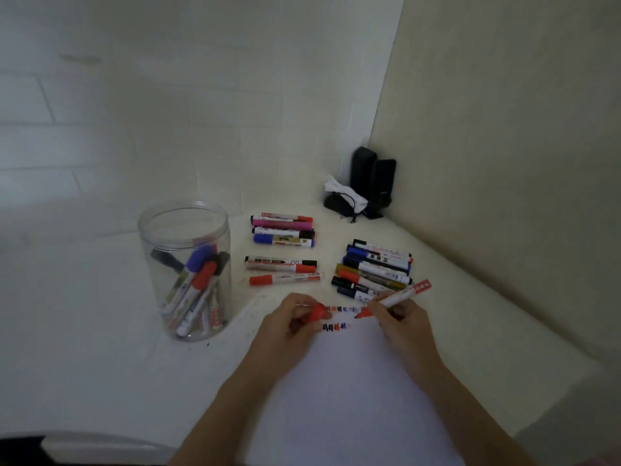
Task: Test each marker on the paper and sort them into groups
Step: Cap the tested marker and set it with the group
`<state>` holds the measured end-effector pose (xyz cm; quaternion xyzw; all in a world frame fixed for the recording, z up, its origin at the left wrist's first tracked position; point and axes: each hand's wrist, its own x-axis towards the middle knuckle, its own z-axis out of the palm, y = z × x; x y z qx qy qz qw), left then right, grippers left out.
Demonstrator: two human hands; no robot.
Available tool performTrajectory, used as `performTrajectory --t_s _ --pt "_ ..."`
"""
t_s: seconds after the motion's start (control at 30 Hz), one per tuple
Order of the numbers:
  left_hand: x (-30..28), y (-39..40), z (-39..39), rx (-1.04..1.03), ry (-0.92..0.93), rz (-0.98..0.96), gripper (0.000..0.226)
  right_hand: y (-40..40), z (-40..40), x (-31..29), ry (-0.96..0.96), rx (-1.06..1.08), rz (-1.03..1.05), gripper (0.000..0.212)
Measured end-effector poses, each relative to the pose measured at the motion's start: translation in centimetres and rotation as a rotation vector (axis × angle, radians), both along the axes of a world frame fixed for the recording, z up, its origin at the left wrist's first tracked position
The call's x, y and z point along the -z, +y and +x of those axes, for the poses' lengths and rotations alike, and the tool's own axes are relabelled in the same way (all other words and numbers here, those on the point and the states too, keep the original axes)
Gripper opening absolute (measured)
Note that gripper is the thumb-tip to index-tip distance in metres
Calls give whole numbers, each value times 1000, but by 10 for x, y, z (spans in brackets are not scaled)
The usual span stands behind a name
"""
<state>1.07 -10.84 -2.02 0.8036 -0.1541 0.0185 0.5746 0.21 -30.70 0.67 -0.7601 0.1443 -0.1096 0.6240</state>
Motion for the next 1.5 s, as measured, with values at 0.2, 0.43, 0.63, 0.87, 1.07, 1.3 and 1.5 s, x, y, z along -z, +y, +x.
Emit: performTrajectory --t_s 0.2,0.43,0.63,0.87,1.07,1.3,1.5 --pt "-5 4 1 -17 -57 33 19 11 -8 -17 -48 -122 248 14" --pt "-2 4 5 7 -74 3 19 36 -16 -16 -49 -190 258 29" --pt "-1 7 7 47 -105 -36 21 45 -16 -11 -45 -248 124 25" --pt "4 8 9 12 -122 -10 17 53 -15 0 -25 -156 111 23" --pt "1 8 6 11 -131 -36 18 52 -18 -4 47 -190 207 24" --pt "-8 9 1 -81 54 -295 18 29 -32 -25 159 -233 503 24" --pt "-14 7 -4 -99 75 -435 22 9 -41 -32 99 -384 -82 10"
